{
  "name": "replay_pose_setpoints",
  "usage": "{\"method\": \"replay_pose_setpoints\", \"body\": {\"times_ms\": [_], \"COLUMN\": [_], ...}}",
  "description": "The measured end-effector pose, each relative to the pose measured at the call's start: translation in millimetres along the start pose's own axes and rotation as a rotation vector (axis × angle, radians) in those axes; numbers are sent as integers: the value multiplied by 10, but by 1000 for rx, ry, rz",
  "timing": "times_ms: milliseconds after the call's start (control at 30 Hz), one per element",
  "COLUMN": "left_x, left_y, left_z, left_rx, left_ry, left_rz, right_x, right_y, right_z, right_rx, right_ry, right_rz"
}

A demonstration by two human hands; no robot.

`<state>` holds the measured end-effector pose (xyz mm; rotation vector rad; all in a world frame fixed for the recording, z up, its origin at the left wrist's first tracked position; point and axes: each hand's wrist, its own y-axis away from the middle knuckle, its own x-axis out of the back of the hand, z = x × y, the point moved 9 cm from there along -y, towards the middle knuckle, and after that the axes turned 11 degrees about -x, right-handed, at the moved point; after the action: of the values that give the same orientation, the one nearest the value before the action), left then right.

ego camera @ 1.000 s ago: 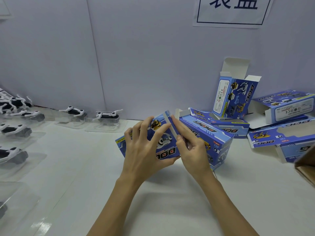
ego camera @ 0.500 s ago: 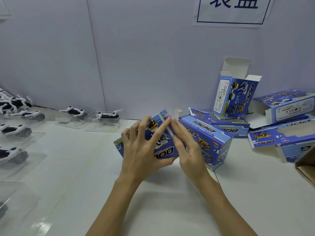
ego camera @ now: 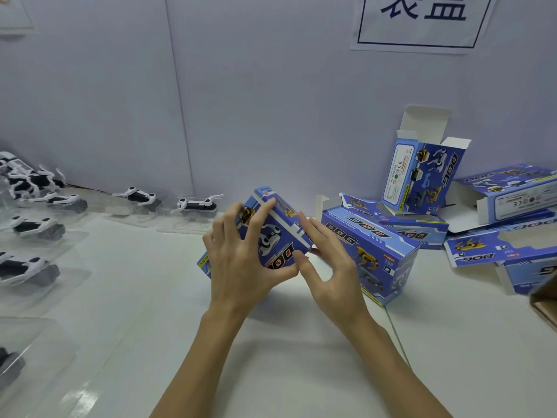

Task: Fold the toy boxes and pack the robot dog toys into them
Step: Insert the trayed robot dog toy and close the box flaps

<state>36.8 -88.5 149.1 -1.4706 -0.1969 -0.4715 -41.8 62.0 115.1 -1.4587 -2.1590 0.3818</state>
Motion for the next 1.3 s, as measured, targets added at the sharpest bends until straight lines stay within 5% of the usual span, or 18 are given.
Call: {"method": "replay_pose_setpoints", "body": {"times_ms": [1300], "left_x": [-75], "left_y": [41], "left_z": [153], "left_rx": [-69], "left_ry": [-1], "left_rz": [35], "right_x": [48], "right_y": [21], "right_z": [-84], "right_rx": [99], "right_ry": [61], "right_rz": [117]}}
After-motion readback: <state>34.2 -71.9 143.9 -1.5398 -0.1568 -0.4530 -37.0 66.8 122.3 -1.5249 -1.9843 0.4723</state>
